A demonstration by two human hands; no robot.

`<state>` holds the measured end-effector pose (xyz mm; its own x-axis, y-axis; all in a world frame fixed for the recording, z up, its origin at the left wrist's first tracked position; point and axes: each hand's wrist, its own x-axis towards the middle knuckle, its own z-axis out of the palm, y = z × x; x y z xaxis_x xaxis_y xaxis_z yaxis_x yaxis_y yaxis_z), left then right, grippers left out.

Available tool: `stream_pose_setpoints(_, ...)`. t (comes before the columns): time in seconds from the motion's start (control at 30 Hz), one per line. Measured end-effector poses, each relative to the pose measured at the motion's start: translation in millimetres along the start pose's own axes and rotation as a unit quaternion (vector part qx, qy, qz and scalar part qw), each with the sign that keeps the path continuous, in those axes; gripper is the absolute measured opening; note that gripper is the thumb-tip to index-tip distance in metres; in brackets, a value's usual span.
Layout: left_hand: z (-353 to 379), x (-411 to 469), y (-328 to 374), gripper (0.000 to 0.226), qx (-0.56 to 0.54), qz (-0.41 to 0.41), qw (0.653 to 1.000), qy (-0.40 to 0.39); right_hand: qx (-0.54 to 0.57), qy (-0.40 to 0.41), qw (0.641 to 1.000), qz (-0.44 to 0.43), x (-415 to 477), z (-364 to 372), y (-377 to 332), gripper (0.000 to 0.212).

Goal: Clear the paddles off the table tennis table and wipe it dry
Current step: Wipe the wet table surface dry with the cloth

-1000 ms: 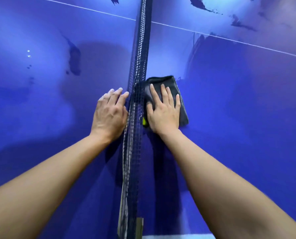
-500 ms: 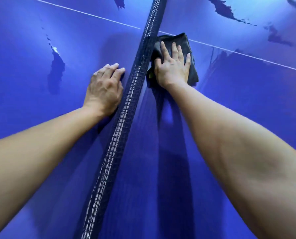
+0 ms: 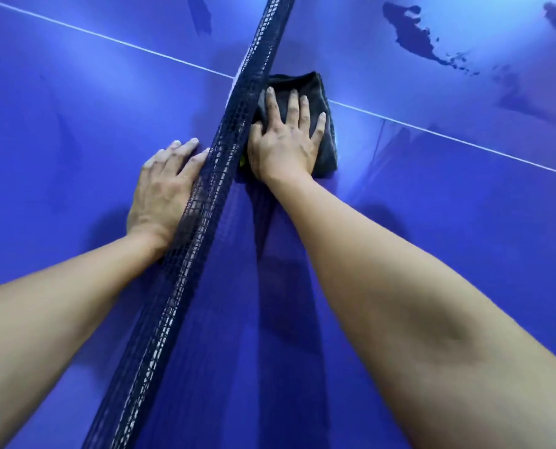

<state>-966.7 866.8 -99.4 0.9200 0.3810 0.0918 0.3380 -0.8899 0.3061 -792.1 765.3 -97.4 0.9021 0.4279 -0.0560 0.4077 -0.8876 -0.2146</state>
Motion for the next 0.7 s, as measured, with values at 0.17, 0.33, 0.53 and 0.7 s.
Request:
stream_pose_setpoints(0.17, 0, -2, -4, 0.055, -0.011, 0.003, 1.000, 0.017, 0.025, -0.001, 1.000, -0.010, 4, -11, 35, 0.062)
stream_pose_setpoints(0.33, -1, 1, -5, 0.060, -0.008, 0.000, 1.000, 0.009, 0.004, 0.047, 0.987, 0.153, 7, -36, 157, 0.063)
stream_pose_setpoints(0.53, 0, -1, -4, 0.065, -0.009, -0.008, 1.000, 0.000, 0.005, 0.067, 0.968, 0.242, 5, -42, 194, 0.063)
stream_pose_setpoints(0.7, 0, -3, -4, 0.051, -0.011, -0.014, 1.000, -0.006, -0.021, 0.058, 0.992, 0.107, -38, -18, 110, 0.064)
